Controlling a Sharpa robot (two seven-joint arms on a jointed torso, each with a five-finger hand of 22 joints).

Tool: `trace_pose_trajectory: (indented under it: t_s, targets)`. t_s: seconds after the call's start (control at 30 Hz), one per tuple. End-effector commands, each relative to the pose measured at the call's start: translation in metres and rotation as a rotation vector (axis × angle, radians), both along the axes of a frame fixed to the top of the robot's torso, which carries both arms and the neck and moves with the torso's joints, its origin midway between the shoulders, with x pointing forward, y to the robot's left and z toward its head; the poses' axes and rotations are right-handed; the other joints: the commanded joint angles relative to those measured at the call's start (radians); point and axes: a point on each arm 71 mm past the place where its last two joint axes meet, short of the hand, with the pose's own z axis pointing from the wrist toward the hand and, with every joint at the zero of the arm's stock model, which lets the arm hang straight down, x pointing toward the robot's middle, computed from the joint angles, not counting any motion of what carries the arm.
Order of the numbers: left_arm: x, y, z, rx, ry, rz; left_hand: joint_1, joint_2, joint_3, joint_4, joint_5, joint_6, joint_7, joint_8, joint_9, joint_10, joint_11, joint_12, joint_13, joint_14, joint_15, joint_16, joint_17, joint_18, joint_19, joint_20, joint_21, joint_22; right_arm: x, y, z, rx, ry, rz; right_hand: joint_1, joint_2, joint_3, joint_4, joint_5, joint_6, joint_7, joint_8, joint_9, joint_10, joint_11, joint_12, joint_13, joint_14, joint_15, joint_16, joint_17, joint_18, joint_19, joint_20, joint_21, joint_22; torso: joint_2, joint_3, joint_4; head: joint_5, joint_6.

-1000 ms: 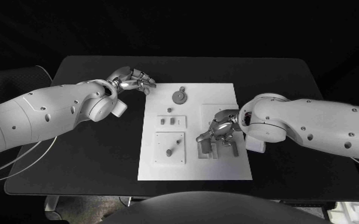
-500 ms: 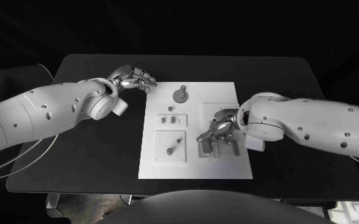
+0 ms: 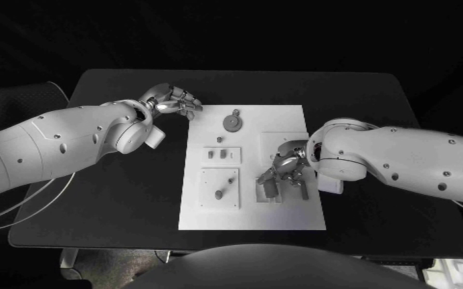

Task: Assemble the parts on the task board

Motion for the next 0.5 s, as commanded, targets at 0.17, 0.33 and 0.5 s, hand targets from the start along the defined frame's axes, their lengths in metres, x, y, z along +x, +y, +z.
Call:
trace_pose_trajectory:
  t_s: [0.17, 0.33, 0.5]
  targets:
    - [-0.0001, -0.0032, 0.0005, -0.01, 0.005, -0.015, -0.006, -0.001, 0.001, 0.007, -0.001, -0.007, 0.001, 0.002, -0.002, -0.006, -0.002, -0.005, -0.001, 0.0, 0.006, -0.007, 0.002, 0.016, -0.004, 0.004, -0.004, 0.002, -0.0026, 0.0007, -0.0054, -0.013, 0.018, 0.008, -0.027, -0.001, 0.122, -0.103, 0.003, 0.007, 0.006, -0.003, 0.002, -0.013, 0.0, 0.004, -0.002, -0.01, 0.001, -0.003, -0.002, 0.014, -0.008, 0.001, 0.003, 0.017, 0.0, -0.0006, -0.0001, -0.003, 0.0]
    - [-0.0002, -0.0032, 0.0005, -0.01, 0.005, -0.015, -0.006, -0.001, 0.0, 0.008, -0.001, -0.007, 0.001, 0.002, -0.002, -0.006, -0.001, -0.005, -0.001, -0.001, 0.006, -0.008, 0.002, 0.016, -0.004, 0.004, -0.004, 0.002, -0.0016, 0.0013, -0.0092, -0.016, 0.017, -0.001, -0.035, -0.004, 0.121, -0.097, 0.003, 0.007, 0.006, -0.003, 0.002, -0.013, 0.0, 0.005, -0.002, -0.01, 0.001, -0.003, -0.001, 0.014, -0.008, 0.001, 0.003, 0.017, 0.0, -0.0003, 0.001, -0.002, 0.0]
    - [-0.0004, -0.0028, 0.0005, -0.009, 0.006, -0.015, -0.006, -0.001, 0.0, 0.008, -0.001, -0.007, 0.001, 0.002, -0.002, -0.006, -0.001, -0.005, -0.001, -0.001, 0.006, -0.008, 0.002, 0.016, -0.004, 0.004, -0.005, 0.002, -0.0042, 0.0016, -0.0131, -0.02, 0.021, 0.003, -0.039, -0.005, 0.122, -0.094, 0.003, 0.006, 0.006, -0.003, 0.002, -0.014, 0.001, 0.005, -0.002, -0.012, 0.001, -0.003, -0.004, 0.014, -0.009, 0.001, 0.003, 0.017, 0.0, -0.0001, 0.001, -0.004, 0.0]
